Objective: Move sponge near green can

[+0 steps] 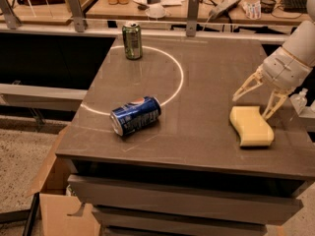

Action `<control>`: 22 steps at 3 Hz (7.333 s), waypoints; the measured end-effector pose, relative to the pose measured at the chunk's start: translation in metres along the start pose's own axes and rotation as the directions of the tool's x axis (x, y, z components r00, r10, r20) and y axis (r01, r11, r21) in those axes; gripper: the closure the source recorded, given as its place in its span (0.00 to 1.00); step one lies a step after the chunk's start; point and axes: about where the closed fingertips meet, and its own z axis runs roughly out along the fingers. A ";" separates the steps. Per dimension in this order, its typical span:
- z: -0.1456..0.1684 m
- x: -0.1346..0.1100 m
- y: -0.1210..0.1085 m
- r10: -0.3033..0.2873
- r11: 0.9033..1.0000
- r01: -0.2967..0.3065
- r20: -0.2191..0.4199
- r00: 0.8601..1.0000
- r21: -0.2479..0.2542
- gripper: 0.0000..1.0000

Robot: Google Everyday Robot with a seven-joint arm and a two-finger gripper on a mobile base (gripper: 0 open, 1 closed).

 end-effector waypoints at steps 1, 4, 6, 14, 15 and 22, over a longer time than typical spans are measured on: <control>0.003 0.013 -0.005 0.022 0.999 -0.023 -0.033 0.999 -0.039 0.70; -0.052 0.014 0.007 0.168 0.985 -0.171 -0.157 0.973 -0.009 0.70; -0.070 0.012 0.001 0.322 0.947 -0.318 -0.166 0.932 0.051 0.89; -0.018 0.078 -0.270 0.834 0.355 -0.837 0.263 0.484 0.416 1.00; 0.008 0.073 -0.294 0.832 0.357 -0.852 0.283 0.476 0.383 1.00; -0.082 0.135 -0.196 0.878 0.215 -0.795 0.244 0.411 0.568 0.00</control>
Offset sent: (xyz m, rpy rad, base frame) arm -0.0866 -0.0387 0.0222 -0.1969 0.4841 0.0167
